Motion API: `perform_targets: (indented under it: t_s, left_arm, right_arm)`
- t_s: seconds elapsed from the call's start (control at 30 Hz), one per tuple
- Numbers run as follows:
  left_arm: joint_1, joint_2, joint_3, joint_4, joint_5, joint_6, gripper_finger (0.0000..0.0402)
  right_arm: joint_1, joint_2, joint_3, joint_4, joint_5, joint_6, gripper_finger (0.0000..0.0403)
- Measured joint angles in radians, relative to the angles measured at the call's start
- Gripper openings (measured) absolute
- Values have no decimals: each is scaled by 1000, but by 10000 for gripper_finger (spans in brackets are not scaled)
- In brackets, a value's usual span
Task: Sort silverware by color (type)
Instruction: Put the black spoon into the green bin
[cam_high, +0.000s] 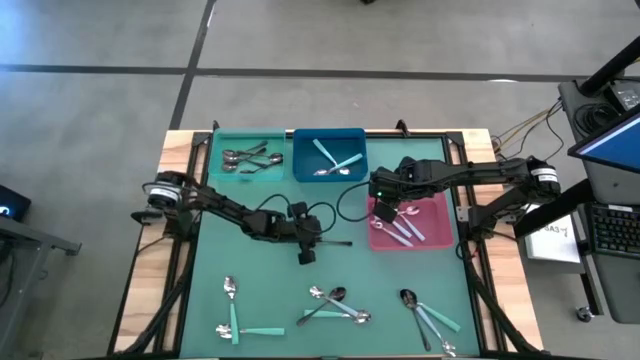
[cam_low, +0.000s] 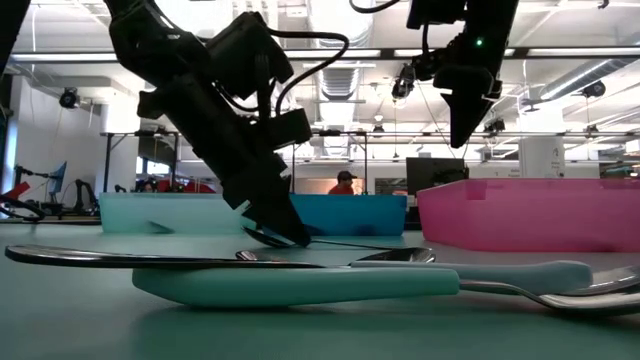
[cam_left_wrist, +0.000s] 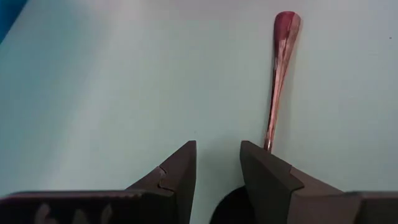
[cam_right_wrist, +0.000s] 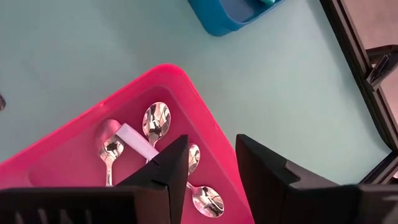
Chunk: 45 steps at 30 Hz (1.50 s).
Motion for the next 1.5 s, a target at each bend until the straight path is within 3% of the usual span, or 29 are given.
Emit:
perform_targets:
  t_s: [0.37, 0.63, 0.9, 1.1, 1.27, 1.5]
  left_arm:
    - [4, -8, 5, 17, -29, -11, 111]
    - [3, -6, 16, 23, 115, -12, 111]
    - [5, -5, 13, -23, 111, -16, 109]
    - [28, 33, 7, -40, 120, -60, 67]
    - [55, 78, 10, -27, 184, -131, 12]
    - [76, 50, 6, -31, 209, -161, 3]
  right_arm:
    - [0, 0, 0, 3, 0, -3, 118]
    - [0, 0, 0, 4, 0, -3, 123]
    - [0, 0, 0, 5, 0, -3, 116]
    - [0, 0, 0, 8, 0, -4, 121]
    - [0, 0, 0, 12, 0, -4, 116]
    - [0, 0, 0, 15, 0, -5, 111]
